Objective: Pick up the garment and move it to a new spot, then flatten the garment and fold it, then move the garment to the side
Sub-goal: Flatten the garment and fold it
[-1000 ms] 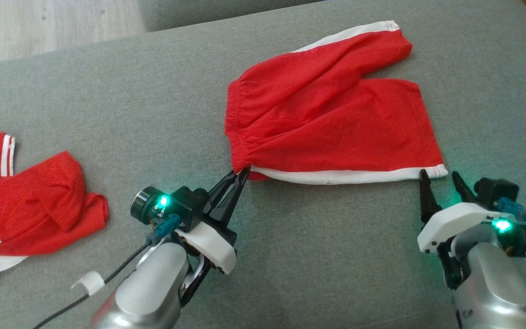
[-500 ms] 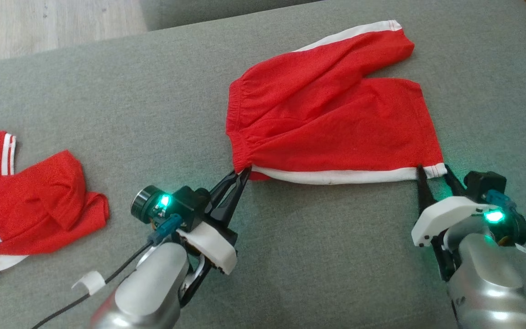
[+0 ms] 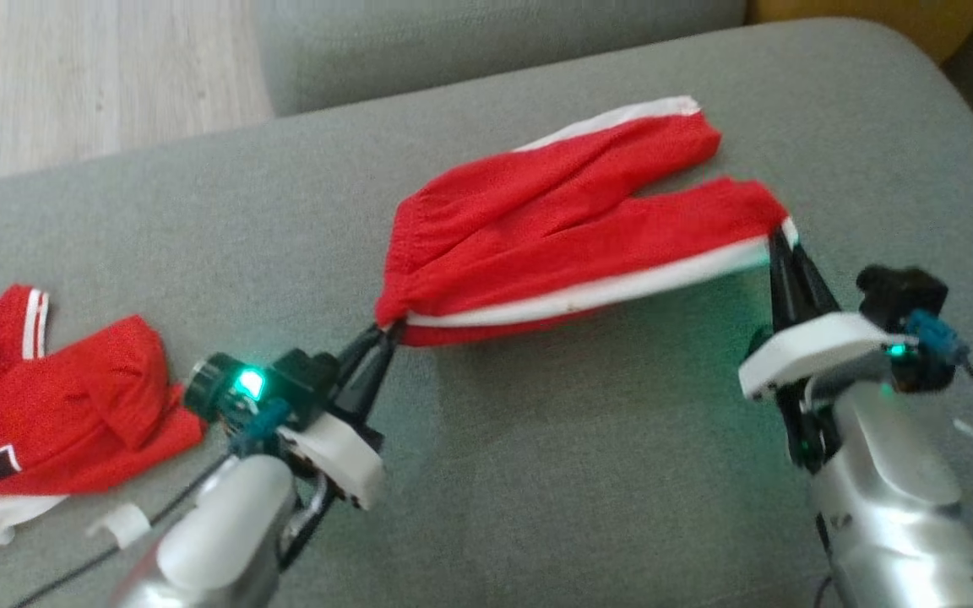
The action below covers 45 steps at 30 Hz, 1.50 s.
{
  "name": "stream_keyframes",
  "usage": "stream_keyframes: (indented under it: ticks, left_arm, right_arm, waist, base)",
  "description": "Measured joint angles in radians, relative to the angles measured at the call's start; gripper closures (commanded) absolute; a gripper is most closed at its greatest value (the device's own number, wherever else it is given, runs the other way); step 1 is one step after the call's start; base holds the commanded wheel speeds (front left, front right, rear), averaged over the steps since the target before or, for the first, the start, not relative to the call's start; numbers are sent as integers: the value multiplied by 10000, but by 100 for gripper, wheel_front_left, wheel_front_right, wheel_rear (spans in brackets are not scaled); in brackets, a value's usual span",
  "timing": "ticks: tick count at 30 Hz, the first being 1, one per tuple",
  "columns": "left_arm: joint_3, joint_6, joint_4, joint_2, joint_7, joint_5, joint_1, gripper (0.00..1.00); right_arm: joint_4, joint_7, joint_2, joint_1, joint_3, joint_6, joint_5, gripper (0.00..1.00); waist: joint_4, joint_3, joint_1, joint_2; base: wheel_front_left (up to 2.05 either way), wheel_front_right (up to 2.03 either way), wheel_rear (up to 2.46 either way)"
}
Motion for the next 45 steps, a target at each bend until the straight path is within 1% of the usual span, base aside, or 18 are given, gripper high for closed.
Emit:
stream_keyframes:
  ticks: [3, 5, 10, 14, 18, 21, 25, 30, 34, 36, 39, 42, 43, 45]
  left_arm:
    - [38, 0, -186, 389, 268, 8, -223, 100]
    - [113, -2, -382, 650, 489, 59, -540, 100]
    - [650, 0, -888, 1106, 1009, 59, -1882, 100]
    - [1133, 314, -1227, 1313, 1058, 59, -3055, 100]
    - [1402, 608, -1605, 1371, 1080, 59, -3484, 100]
    - [1402, 623, -1799, 1436, 1139, 44, -3336, 100]
    - [1429, 779, -2362, 1639, 1264, -146, -2866, 100]
    - [1430, 779, -3112, 1789, 1781, -483, -2351, 100]
    - [1432, 757, -3428, 2010, 2199, -570, -2369, 100]
    - [1436, 671, -3413, 2054, 2449, -606, -2490, 100]
    - [1440, 334, -2986, 2063, 2759, -731, -3266, 100]
    - [1538, 94, -2136, 2038, 2784, -709, -4706, 100]
    - [1647, 8, -1482, 1958, 2504, -596, -5787, 100]
    - [1728, -31, -821, 1785, 2090, -428, -6857, 100]
  right_arm:
    - [-784, -8, -4, -175, 508, 0, 773, 100]
    - [-1327, -10, -6, -428, 794, 0, 1085, 100]
    - [-2510, -12, -17, -1493, 1302, 0, 1848, 100]
    - [-3258, -40, -59, -2620, 1342, 0, 2098, 100]
    - [-3448, -58, -98, -3110, 1220, 0, 1643, 100]
    - [-3478, -42, -142, -3017, 1241, 0, 1256, 100]
    - [-3684, 29, -138, -2688, 1099, 0, 715, 100]
    - [-4080, 568, -134, -2067, 662, 0, 284, 100]
    - [-4284, 1104, -130, -2033, 403, 0, 65, 100]
    - [-4278, 1361, -125, -2173, 403, 0, -81, 100]
    - [-3914, 1523, -128, -3018, 520, 0, -184, 100]
    - [-2974, 1317, -127, -4609, 548, 0, -443, 100]
    - [-2159, 867, -121, -5811, 431, 0, -594, 100]
    - [-1392, 393, -115, -6963, 140, 0, -1005, 100]
  waist:
    - [-58, -306, 0, 0]
    - [-93, -517, 0, 0]
    - [-177, -928, 0, 0]
    - [-216, -1131, 0, 0]
    - [-213, -1327, 0, 0]
    - [-170, -1441, 0, 0]
    - [-69, -1496, 0, 0]
    - [71, -1385, 0, 0]
    - [122, -1087, 0, 0]
    - [130, -853, 0, 0]
    - [121, -329, 2, 0]
    - [92, 318, 3, 0]
    - [66, 760, 4, 0]
    - [45, 1195, 5, 0]
  base:
    - [0, 0, 0]
    - [0, 0, 0]
    - [0, 0, 0]
    - [0, 0, 0]
    - [0, 0, 0]
    - [0, 0, 0]
    - [0, 0, 0]
    - [0, 0, 0]
    - [0, 0, 0]
    - [0, 0, 0]
    - [0, 0, 0]
    - [0, 0, 0]
    - [0, 0, 0]
    - [0, 0, 0]
